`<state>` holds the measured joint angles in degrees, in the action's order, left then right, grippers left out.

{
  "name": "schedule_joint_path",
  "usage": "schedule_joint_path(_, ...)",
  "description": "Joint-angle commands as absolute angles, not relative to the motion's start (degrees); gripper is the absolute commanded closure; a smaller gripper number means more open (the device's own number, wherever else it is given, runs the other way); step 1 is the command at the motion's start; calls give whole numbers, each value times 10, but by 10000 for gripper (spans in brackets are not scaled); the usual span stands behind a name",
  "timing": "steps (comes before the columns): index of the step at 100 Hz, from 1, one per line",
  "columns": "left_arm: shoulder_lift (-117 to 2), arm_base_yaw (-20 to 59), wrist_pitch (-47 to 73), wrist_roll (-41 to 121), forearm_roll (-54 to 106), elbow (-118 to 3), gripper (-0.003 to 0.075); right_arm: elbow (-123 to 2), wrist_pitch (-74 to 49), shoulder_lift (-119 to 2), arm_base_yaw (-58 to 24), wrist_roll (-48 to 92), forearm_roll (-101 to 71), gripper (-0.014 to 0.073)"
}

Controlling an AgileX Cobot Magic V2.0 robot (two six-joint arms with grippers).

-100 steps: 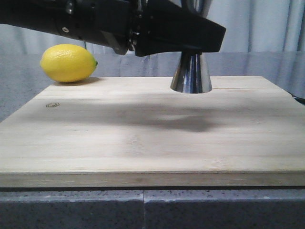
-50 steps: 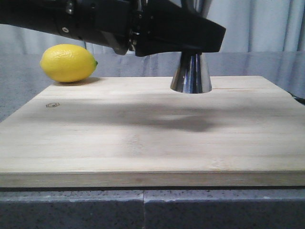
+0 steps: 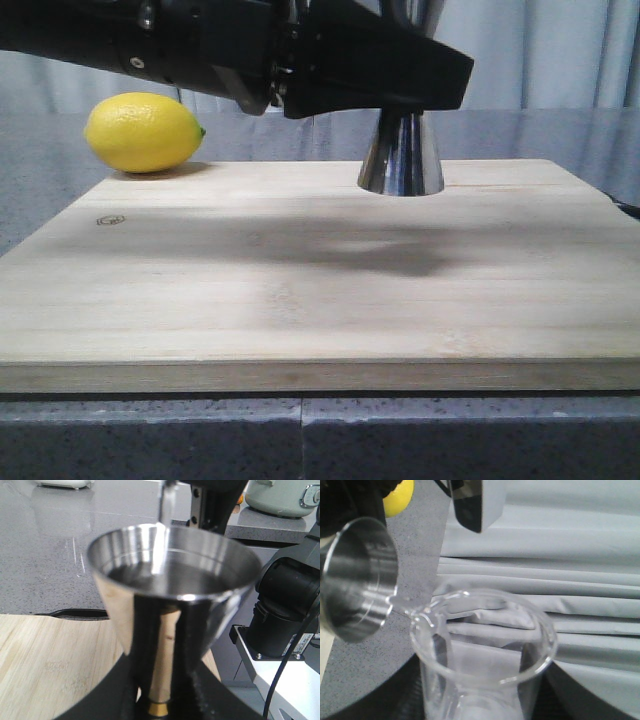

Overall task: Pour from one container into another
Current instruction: 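Tilt the beaker with the right gripper, pouring liquid into the jigger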

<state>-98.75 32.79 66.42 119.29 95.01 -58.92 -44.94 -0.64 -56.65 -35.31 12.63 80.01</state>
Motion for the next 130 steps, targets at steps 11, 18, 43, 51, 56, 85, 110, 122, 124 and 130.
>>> schedule_joint_path(11,-957,332,726,1190,989,-606,739,-470,4,-554,-352,130,811,462)
schedule_joint_path(18,-957,332,726,1190,989,-606,739,-470,4,-554,-352,130,816,462)
schedule_joint_path(43,-957,332,726,1190,989,-606,739,-470,4,-554,-352,130,827,462)
schedule_joint_path(51,-957,332,726,1190,989,-606,739,-470,4,-554,-352,130,829,462)
schedule_joint_path(56,-957,332,726,1190,989,-606,739,-470,4,-554,-352,130,830,462)
schedule_joint_path(85,-957,332,726,1190,989,-606,739,-470,4,-554,-352,130,830,462)
schedule_joint_path(110,-957,332,726,1190,989,-606,739,-470,4,-554,-352,66,830,462)
schedule_joint_path(122,-957,332,726,1190,989,-606,739,-470,4,-554,-352,8,829,462)
schedule_joint_path(124,-957,332,726,1190,989,-606,739,-470,4,-554,-352,-6,827,462)
schedule_joint_path(130,-957,332,726,1190,989,-606,739,-470,4,-554,-352,-43,815,462)
